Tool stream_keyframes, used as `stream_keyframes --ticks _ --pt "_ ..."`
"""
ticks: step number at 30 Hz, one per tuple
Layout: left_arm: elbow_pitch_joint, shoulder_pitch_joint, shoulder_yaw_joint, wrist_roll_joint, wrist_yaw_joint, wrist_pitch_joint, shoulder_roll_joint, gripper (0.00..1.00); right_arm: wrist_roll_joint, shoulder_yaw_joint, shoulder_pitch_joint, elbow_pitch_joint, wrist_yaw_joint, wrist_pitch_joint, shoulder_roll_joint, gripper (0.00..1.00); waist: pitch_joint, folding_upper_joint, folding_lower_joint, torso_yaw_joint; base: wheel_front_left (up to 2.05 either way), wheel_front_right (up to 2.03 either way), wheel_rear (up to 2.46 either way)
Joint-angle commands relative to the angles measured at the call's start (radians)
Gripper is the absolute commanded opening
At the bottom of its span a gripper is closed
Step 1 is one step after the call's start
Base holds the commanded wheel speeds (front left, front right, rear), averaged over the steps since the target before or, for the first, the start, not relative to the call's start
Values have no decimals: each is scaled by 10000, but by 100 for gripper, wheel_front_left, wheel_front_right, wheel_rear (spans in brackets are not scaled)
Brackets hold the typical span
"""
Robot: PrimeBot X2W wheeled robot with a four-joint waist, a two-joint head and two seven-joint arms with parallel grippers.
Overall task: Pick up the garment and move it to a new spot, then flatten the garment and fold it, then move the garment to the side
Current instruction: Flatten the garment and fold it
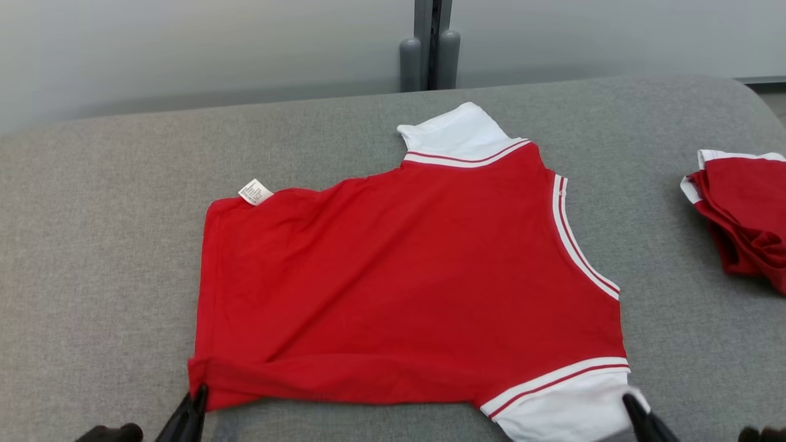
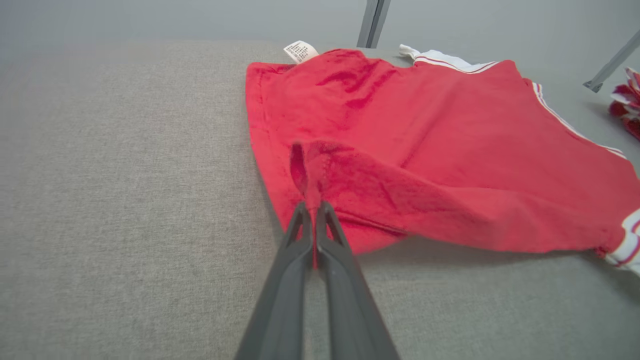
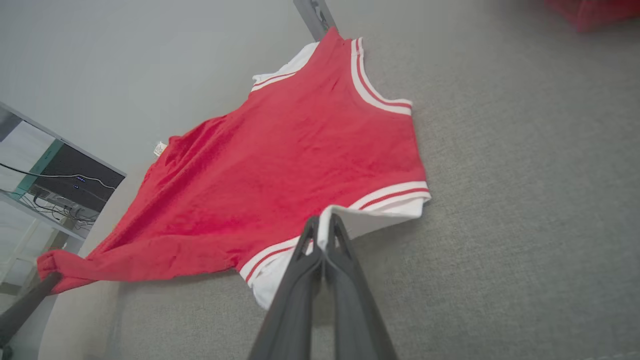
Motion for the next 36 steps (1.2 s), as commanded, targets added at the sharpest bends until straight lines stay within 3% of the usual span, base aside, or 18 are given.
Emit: stream_keyframes --ticks 1,8,13,24,36 --pt "-156 -297 192 -126 157 93 0 0 133 -100 -464 -219 9 94 -61 0 219 -1 0 23 0 0 0" --pt "-437 -861 277 -269 342 550 -26 0 559 -324 -2138 -531 9 546 -486 0 782 -1 0 129 0 0 0" --pt "-656 -1423 233 -315 301 743 -65 0 840 -193 -3633 -57 9 922 -1011 0 1251 -1 0 171 0 0 0" --pt "-309 -2429 153 -253 284 684 -215 0 1173 834 -7410 3159 9 359 -1896 0 2109 -1 0 210 0 0 0" --pt "355 -2274 127 -606 270 496 -510 0 1779 1824 -8749 5891 8 -564 -2235 0 2395 -1 0 411 0 0 0"
